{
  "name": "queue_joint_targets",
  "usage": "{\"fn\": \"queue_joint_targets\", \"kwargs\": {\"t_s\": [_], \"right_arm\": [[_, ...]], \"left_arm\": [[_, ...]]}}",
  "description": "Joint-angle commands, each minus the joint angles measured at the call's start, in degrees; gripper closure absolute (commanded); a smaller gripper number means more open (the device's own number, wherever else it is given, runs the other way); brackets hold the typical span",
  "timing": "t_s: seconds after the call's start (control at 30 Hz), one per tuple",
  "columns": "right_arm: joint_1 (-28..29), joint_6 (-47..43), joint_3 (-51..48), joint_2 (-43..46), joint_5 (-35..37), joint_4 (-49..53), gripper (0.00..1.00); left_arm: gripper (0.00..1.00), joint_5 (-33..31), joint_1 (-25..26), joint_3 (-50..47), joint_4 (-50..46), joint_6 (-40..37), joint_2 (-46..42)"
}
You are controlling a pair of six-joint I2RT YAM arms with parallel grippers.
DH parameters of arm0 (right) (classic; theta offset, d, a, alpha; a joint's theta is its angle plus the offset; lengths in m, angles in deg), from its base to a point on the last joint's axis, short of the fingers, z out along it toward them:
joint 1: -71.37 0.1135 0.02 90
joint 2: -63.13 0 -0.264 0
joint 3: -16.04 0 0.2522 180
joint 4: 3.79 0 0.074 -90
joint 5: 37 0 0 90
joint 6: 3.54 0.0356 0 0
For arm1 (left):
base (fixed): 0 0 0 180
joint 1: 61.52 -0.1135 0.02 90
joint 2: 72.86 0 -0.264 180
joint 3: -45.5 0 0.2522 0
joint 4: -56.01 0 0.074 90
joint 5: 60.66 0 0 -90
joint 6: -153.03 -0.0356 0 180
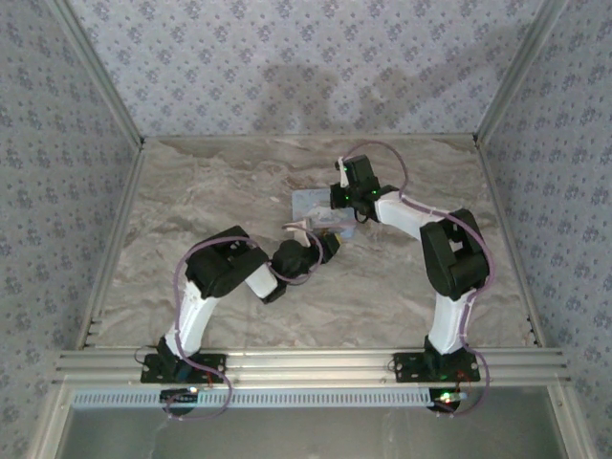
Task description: Unlock a padlock with a key
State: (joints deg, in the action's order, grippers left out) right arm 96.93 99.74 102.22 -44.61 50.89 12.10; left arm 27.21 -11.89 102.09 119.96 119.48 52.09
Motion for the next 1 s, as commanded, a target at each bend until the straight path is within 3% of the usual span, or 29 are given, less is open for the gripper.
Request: {"fn": "queue_joint_targets", "kwargs": {"t_s": [0.0,0.13,0.33,0.6,0.83,0.97], "right_arm": [[-0.32,0.43,-1.38,1.39,0.92,1.88,1.0],[-0.35,0.52,-1.84,1.57,0.98,1.58,1.0],[-0.42,0.48,-2.79,2.61,1.01,1.32,1.0],[-0.34,1.04,-6.04,6.03,0.8,0.74,1.0],[-1.56,2.19,-11.82,14.54,-2.06,0.01,1.0],[-4.49,5.34,-19.62,23.3,-10.08,-1.87,1.0]], "left_arm": [[0.66,-0.18,-0.67,-2.58,-9.26,1.3,4.42],[0.69,-0.2,-0.9,-2.49,-10.03,2.05,4.6],[0.87,0.75,-1.53,-4.0,-10.41,2.79,4.82],[0.99,2.67,-3.07,-5.96,-12.21,3.01,3.85],[1.0,9.01,-4.74,-5.59,-19.2,2.87,0.38],[1.0,13.6,-6.14,-6.18,-22.94,2.85,-2.53]]}}
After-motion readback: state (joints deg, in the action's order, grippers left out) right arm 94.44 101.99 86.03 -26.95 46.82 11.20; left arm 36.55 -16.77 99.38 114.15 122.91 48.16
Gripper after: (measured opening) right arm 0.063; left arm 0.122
